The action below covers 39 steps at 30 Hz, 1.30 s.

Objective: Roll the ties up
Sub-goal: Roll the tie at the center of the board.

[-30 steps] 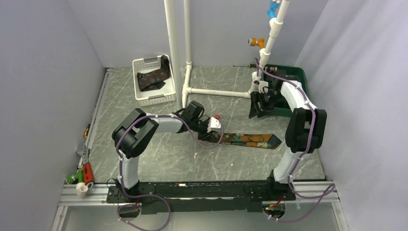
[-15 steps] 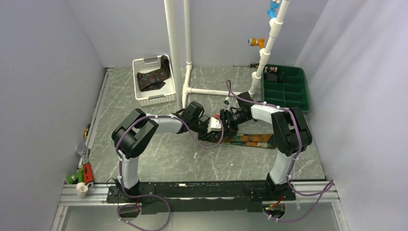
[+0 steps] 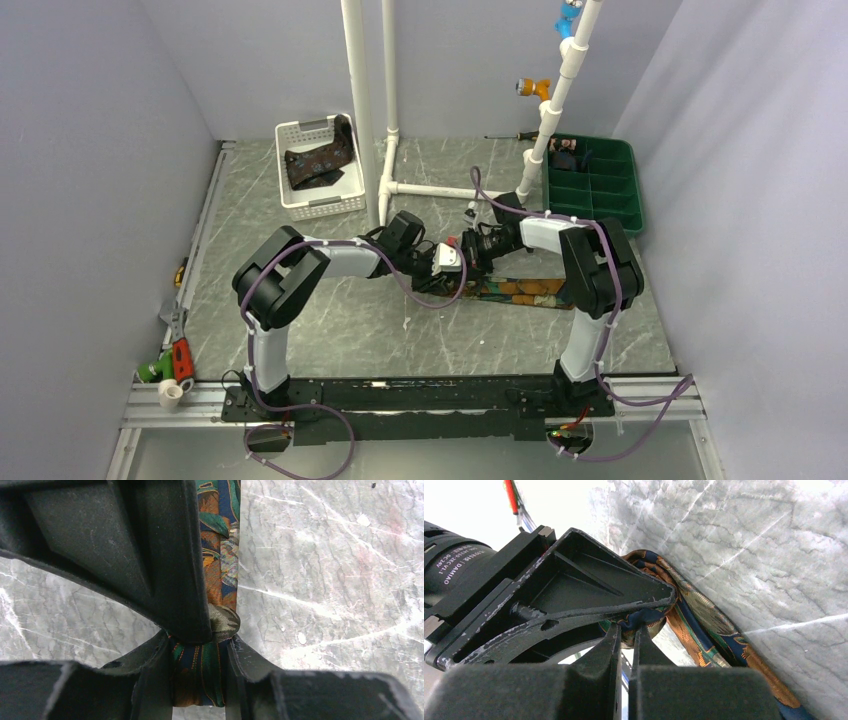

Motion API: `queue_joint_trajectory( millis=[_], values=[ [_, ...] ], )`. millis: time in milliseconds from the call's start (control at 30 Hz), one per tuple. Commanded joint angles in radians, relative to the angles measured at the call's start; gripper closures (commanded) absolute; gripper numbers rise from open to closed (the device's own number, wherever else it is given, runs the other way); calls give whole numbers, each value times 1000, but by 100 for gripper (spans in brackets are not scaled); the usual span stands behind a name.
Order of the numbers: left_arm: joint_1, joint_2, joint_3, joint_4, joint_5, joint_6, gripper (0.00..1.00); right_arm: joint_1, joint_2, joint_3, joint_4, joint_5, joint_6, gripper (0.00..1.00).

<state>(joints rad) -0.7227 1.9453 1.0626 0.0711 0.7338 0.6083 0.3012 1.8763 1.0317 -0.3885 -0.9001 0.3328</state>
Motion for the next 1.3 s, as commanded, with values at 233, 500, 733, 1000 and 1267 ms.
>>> queue_joint_trajectory(
  millis=[233,500,733,1000,1267],
  values=[
    [29,-50,-96,42,11,-108,28,-7,50,11,-168,342,-210,100],
    [28,-86,-105,209,53,-245,22,-6,13,-1,-199,466,-258,100],
    [28,-51,-116,320,61,-328,22,-4,23,9,-201,558,-253,100],
    [21,5,-70,421,102,-442,21,31,21,20,-198,596,-272,100],
    [2,83,-31,477,87,-583,30,44,26,31,-177,558,-284,100]
  ],
)
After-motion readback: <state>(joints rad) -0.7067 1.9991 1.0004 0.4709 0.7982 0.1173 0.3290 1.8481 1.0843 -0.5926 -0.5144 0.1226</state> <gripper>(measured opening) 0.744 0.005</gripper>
